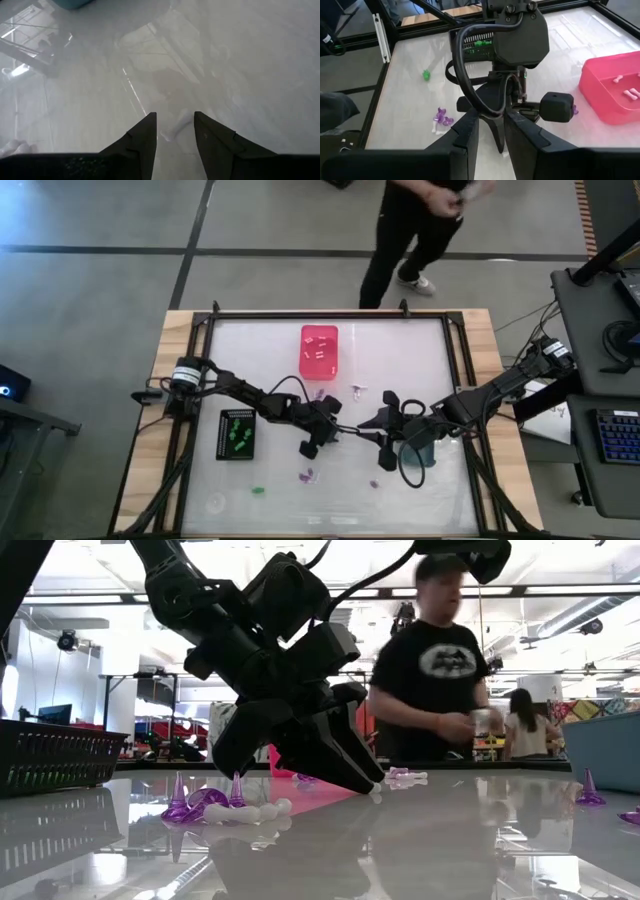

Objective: Sort Halloween decoration
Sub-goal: Put the bone toy into the red bin

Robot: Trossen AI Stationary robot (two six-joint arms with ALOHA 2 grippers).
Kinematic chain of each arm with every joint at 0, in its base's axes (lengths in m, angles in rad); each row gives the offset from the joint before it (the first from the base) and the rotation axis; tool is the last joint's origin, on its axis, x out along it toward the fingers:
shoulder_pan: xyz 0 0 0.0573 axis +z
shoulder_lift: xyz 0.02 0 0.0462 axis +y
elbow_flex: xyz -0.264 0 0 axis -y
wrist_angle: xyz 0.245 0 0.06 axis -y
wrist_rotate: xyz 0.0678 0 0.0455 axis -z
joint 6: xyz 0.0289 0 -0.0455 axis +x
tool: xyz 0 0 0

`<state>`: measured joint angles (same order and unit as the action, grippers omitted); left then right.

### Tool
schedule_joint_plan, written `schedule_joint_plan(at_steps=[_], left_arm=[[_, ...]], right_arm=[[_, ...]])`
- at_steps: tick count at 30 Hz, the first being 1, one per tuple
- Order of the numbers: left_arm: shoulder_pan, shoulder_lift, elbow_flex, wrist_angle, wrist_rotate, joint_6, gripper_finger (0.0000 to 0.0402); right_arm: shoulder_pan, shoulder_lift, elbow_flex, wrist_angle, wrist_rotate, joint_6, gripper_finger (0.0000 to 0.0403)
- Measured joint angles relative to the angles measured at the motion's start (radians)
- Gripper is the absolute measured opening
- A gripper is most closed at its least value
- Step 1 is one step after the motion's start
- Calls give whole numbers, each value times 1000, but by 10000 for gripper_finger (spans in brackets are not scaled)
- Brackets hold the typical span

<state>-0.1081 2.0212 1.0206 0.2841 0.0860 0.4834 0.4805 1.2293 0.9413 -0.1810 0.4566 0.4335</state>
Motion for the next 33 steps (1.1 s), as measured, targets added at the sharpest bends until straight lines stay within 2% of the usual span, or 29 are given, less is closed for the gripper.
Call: schedule_joint_plan(at_steps=[7,15,26,33], left_arm=[[0,0,0,-6,-5,2,102],[0,1,-1,-15,-2,2,10],[1,-46,-7,-51,-15,-76,2],[0,-173,-28,-101,-1,-92,1]], right_arm=[[2,0,0,0,-8,-25,78],[2,0,-1,0,-10,-31,83],[2,0,-2,-1,-8,-68,76],[2,-9,-2,-1,90,-92,77]])
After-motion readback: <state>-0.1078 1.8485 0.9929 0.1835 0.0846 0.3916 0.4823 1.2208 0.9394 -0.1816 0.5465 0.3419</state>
